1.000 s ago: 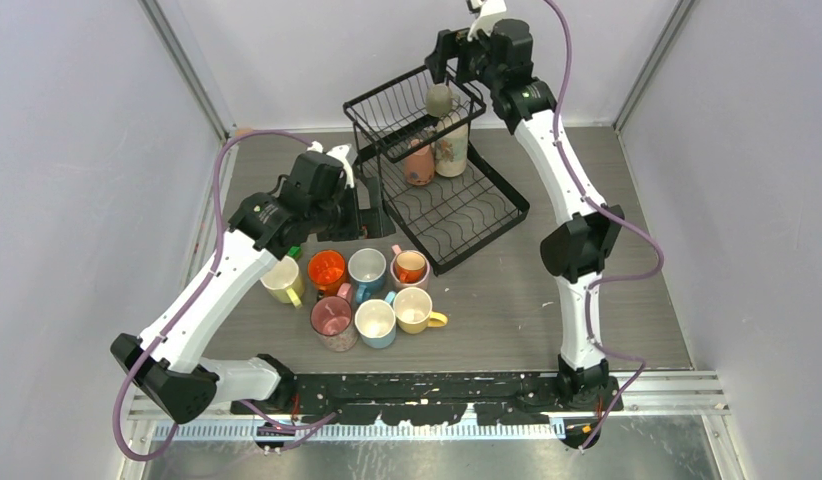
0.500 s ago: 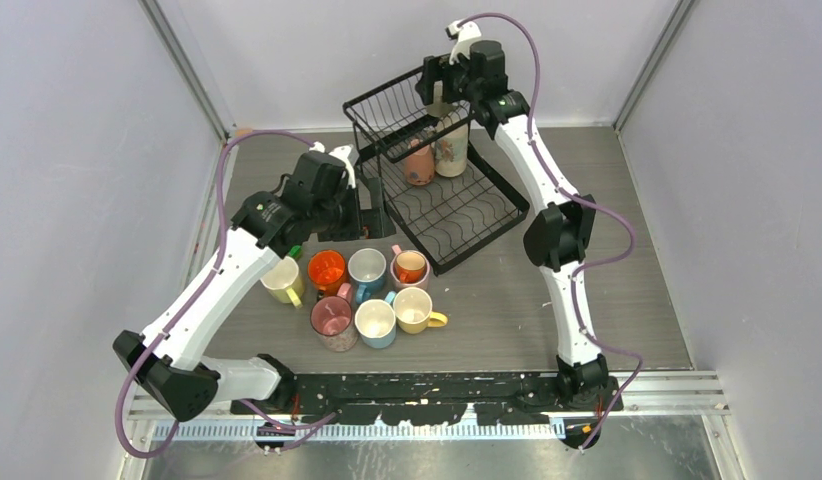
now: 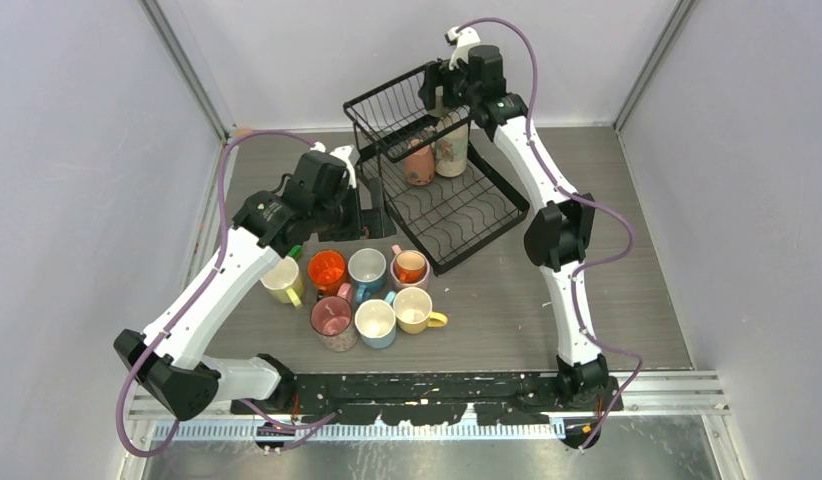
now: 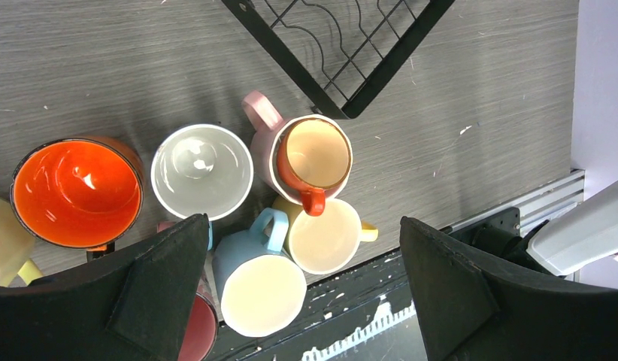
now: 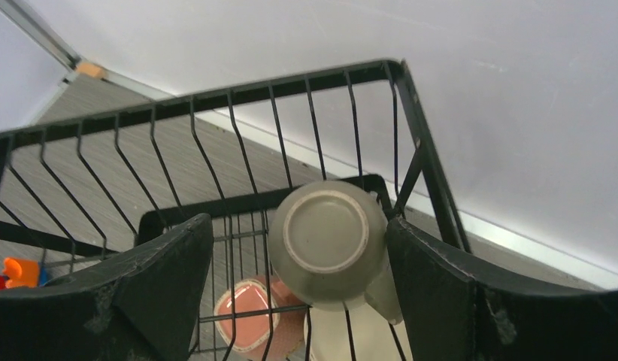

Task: Unload the cups from the dish rack
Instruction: Unload the cup from the dish rack.

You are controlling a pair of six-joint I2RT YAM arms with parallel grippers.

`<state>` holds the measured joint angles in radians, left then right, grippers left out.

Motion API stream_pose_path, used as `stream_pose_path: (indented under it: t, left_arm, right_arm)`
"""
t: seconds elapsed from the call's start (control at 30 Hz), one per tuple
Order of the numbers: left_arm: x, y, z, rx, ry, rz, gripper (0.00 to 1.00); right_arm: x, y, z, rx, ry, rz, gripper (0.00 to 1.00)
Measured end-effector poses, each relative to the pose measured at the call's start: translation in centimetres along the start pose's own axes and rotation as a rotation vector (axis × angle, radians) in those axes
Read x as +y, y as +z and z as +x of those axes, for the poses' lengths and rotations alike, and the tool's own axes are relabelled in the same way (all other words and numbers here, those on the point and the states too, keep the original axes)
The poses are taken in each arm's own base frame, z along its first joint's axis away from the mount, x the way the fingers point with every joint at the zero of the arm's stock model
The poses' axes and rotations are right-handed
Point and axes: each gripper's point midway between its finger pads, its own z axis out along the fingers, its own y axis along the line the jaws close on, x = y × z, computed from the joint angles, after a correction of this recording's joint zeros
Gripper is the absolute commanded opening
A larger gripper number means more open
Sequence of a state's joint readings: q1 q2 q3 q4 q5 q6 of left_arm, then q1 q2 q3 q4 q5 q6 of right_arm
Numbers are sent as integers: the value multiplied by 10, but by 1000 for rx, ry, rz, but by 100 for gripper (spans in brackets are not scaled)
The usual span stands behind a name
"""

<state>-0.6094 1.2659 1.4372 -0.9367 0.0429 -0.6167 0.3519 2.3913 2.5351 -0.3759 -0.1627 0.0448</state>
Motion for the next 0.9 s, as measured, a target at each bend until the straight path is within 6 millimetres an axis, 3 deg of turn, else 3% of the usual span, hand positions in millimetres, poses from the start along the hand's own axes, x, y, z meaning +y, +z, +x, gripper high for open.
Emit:
stream_pose_path:
  t: [0.2, 0.57, 0.9]
  left_arm:
    - [0, 0, 0, 0, 0, 1, 100]
    - [0, 0, 0, 0, 0, 2, 100]
    - [-1, -1, 0, -3, 0, 5, 100]
  right_arm:
    - [4, 5, 17, 34, -37, 11, 88]
    - [14, 6, 21, 46, -96, 17, 88]
    - [35, -8, 29, 110, -145, -13, 86]
